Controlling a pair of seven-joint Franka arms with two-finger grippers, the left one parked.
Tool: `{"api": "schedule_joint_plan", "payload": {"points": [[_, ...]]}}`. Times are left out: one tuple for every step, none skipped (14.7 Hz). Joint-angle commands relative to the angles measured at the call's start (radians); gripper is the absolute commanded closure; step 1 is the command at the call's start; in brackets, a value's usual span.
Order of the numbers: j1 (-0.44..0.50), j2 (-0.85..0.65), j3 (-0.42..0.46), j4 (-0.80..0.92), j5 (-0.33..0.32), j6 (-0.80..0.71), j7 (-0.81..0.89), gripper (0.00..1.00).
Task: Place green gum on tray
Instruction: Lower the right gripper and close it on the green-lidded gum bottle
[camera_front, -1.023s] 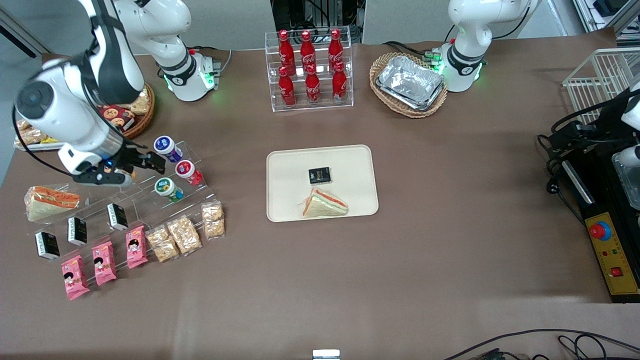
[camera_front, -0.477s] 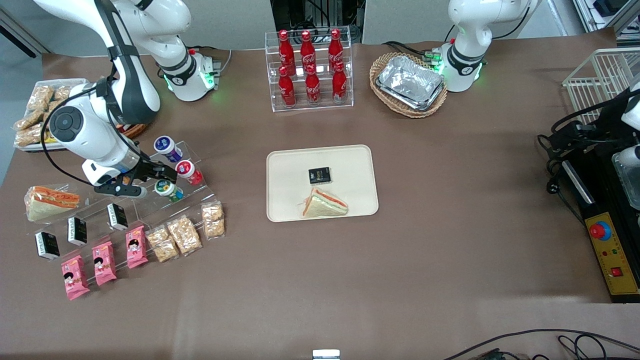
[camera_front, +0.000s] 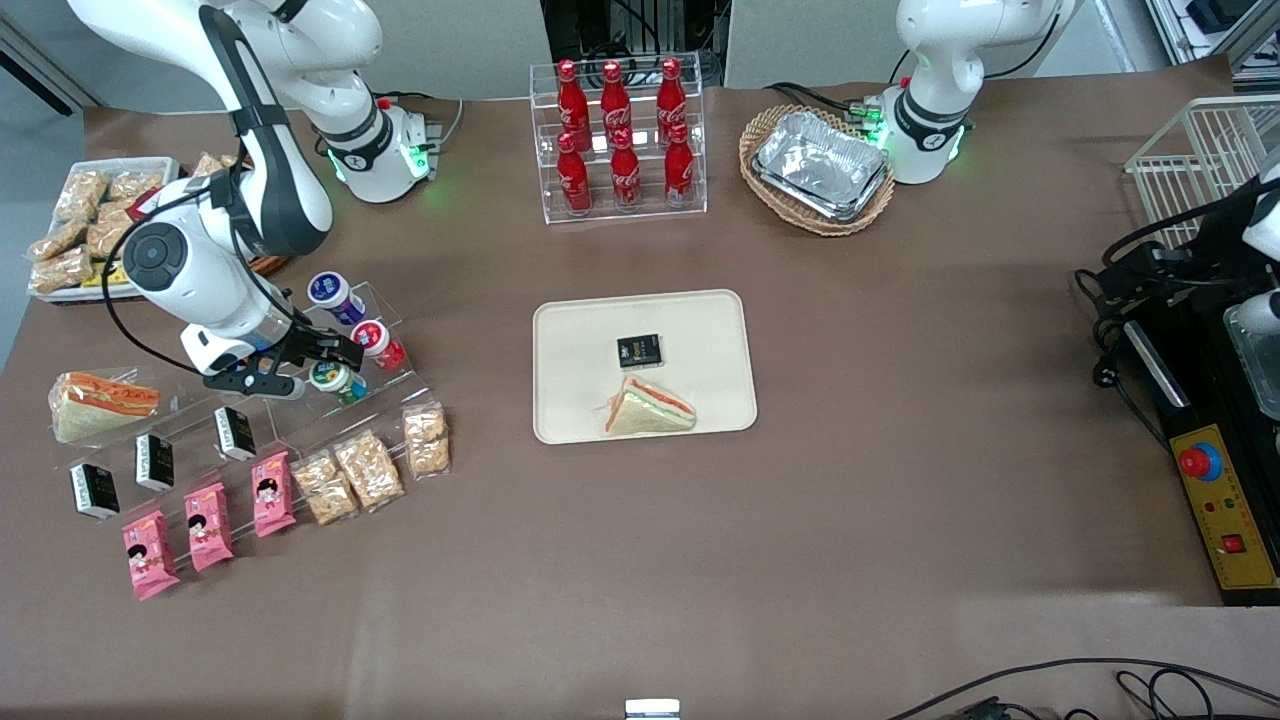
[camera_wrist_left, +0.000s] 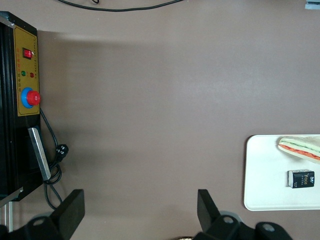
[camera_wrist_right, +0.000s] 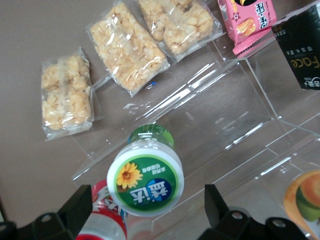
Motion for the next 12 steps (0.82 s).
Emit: {"api": "schedule_joint_plan", "payload": {"points": [[0.004, 0.015, 0.000, -0.011, 0.015, 0.044, 0.011, 0.01], [0.004, 0.017, 0.000, -0.011, 0.015, 0.045, 0.014, 0.03], [0.004, 0.019, 0.000, -0.011, 0.015, 0.047, 0.019, 0.05], [0.004, 0.020, 0.002, -0.011, 0.015, 0.047, 0.019, 0.09], [0.006, 0.023, 0.002, -0.011, 0.015, 0.051, 0.021, 0.15], [0.006, 0.025, 0.002, -0.011, 0.015, 0.052, 0.027, 0.17], [0.006, 0.026, 0.003, -0.011, 0.015, 0.053, 0.034, 0.21], [0.006, 0.028, 0.003, -0.010, 0.015, 0.055, 0.036, 0.24], [0.006, 0.032, 0.003, -0.010, 0.015, 0.064, 0.036, 0.24], [0.006, 0.035, 0.003, -0.008, 0.013, 0.068, 0.036, 0.24], [0.006, 0.035, 0.003, -0.008, 0.013, 0.070, 0.037, 0.26], [0.004, 0.035, 0.003, -0.008, 0.013, 0.071, 0.037, 0.27]]}}
